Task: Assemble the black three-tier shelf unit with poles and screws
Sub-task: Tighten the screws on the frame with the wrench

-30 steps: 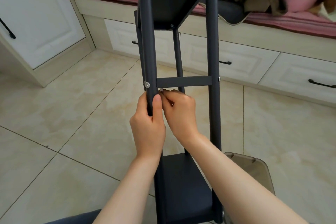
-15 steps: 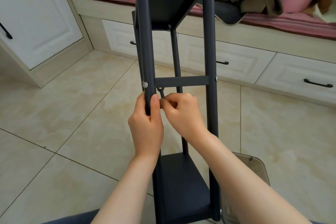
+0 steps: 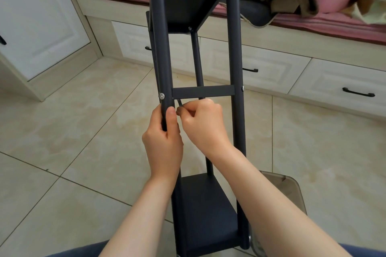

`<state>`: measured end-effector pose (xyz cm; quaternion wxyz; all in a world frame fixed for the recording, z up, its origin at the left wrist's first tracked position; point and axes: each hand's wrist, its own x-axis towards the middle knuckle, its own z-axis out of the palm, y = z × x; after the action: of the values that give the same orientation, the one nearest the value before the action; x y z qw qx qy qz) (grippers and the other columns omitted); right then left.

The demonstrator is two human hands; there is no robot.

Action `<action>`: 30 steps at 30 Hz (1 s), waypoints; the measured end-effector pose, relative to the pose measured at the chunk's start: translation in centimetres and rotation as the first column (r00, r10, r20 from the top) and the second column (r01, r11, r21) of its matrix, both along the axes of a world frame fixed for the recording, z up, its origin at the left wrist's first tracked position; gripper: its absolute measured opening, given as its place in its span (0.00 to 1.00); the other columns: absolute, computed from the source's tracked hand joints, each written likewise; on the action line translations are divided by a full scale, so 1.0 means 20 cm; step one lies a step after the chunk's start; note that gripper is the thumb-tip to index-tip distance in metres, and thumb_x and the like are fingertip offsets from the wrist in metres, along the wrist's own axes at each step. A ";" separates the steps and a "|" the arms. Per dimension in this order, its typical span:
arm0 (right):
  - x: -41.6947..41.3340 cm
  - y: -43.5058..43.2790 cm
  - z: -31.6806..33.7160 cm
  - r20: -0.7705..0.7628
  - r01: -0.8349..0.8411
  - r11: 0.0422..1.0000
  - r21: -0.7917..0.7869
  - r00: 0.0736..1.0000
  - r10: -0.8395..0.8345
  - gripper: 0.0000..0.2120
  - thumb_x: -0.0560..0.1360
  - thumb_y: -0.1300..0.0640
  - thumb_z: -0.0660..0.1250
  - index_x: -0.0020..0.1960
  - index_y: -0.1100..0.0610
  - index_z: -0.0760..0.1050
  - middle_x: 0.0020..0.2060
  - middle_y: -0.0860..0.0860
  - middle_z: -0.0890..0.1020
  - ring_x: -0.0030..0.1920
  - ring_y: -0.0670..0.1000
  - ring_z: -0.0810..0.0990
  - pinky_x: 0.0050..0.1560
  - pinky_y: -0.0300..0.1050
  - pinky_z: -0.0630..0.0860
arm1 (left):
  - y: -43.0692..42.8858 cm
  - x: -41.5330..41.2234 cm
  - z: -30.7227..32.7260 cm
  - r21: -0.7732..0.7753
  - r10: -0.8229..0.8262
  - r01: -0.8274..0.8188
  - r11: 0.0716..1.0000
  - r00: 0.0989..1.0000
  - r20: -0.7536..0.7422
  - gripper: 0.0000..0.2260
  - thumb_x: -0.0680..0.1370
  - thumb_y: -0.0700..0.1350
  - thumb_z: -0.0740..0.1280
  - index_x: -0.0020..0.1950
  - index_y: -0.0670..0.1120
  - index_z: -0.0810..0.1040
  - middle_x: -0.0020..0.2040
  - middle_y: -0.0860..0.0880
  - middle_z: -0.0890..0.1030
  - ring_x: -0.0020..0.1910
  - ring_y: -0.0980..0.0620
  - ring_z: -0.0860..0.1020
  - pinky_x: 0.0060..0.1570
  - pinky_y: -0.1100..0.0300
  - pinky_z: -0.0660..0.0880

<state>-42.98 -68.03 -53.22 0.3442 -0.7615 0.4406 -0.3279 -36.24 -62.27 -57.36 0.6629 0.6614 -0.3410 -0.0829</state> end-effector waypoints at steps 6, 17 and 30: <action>0.03 -0.02 -0.04 0.063 -0.038 0.998 0.048 0.997 0.035 0.14 0.80 0.58 0.64 0.38 0.58 0.84 0.28 0.51 0.81 0.31 0.49 0.80 0.37 0.43 0.80 | -0.01 0.00 0.00 0.018 0.025 -0.025 1.000 0.999 0.036 0.18 0.86 0.48 0.56 0.54 0.36 0.78 0.32 0.58 0.74 0.33 0.60 0.75 0.34 0.72 0.68; 0.11 -0.01 -0.12 0.256 -0.019 0.985 0.170 0.966 -0.026 0.15 0.80 0.55 0.67 0.36 0.58 0.82 0.25 0.49 0.78 0.26 0.44 0.71 0.31 0.38 0.71 | -0.01 0.00 0.01 -0.013 0.024 -0.024 1.000 0.998 0.056 0.19 0.85 0.50 0.55 0.58 0.38 0.80 0.40 0.60 0.78 0.40 0.66 0.78 0.40 0.75 0.69; 0.05 0.01 -0.11 0.286 0.008 0.995 0.100 0.957 -0.037 0.17 0.79 0.60 0.65 0.32 0.62 0.77 0.21 0.48 0.73 0.23 0.43 0.70 0.28 0.30 0.67 | -0.01 0.00 0.00 0.006 0.040 -0.040 0.999 0.998 0.057 0.19 0.85 0.51 0.55 0.53 0.38 0.79 0.31 0.59 0.75 0.33 0.61 0.76 0.34 0.72 0.68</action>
<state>-42.05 -67.74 -55.32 0.4376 -0.6829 0.4101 -0.4171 -36.21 -62.38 -57.45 0.6521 0.6726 -0.3460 -0.0521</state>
